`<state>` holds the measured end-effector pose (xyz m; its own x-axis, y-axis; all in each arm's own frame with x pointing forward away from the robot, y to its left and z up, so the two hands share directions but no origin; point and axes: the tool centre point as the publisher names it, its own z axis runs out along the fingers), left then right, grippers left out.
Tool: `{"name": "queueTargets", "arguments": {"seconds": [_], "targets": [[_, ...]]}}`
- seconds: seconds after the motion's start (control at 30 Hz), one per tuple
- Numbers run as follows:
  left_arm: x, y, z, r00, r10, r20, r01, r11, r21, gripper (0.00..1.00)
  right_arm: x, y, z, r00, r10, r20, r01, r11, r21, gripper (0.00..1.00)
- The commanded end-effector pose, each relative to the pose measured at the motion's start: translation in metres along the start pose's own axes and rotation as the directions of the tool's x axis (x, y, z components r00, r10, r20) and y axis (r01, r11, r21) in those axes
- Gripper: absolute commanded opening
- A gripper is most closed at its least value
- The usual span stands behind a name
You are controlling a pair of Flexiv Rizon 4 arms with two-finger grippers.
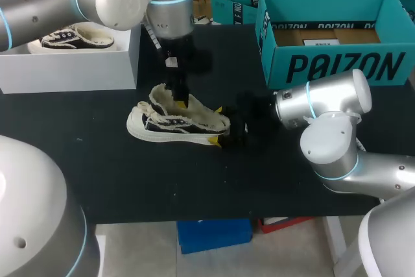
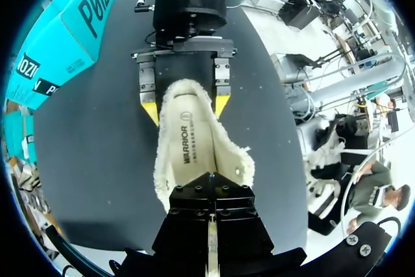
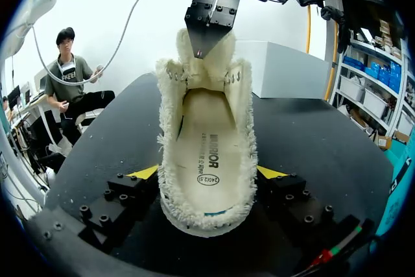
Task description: Take the shoe out of the shoebox, open the shoe tongue, remove and reinsert the insole, then place the shoe into the shoebox
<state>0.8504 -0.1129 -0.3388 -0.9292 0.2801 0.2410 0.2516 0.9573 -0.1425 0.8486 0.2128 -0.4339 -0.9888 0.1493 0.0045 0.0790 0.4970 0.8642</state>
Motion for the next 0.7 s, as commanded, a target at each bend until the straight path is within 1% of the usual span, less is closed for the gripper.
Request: {"name": "queueTargets", "arguments": {"seconds": [0.03, 0.27, 0.53, 0.7], "targets": [[-0.006, -0.001, 0.01, 1.0, 0.002, -0.009, -0.002, 1.0, 0.008, 0.0, 0.0, -0.002, 0.002, 1.0, 0.001, 0.002, -0.001, 1.0, 0.001, 0.0], [-0.002, -0.002, 0.028, 0.999, -0.01, -0.044, 0.01, 1.0, 0.014, 0.0, 0.0, -0.002, 0.002, 1.0, 0.001, 0.002, -0.001, 1.0, 0.001, 0.0], [0.004, 0.003, 0.045, 0.997, -0.029, -0.076, 0.031, 0.999, 0.021, 0.0, 0.0, -0.002, 0.002, 1.0, 0.001, 0.002, -0.001, 1.0, 0.001, 0.0], [0.007, 0.006, 0.056, 0.995, -0.044, -0.091, 0.045, 0.999, 0.008, 0.0, 0.0, -0.002, 0.002, 1.0, 0.001, 0.002, -0.001, 1.0, 0.001, 0.0]]}}
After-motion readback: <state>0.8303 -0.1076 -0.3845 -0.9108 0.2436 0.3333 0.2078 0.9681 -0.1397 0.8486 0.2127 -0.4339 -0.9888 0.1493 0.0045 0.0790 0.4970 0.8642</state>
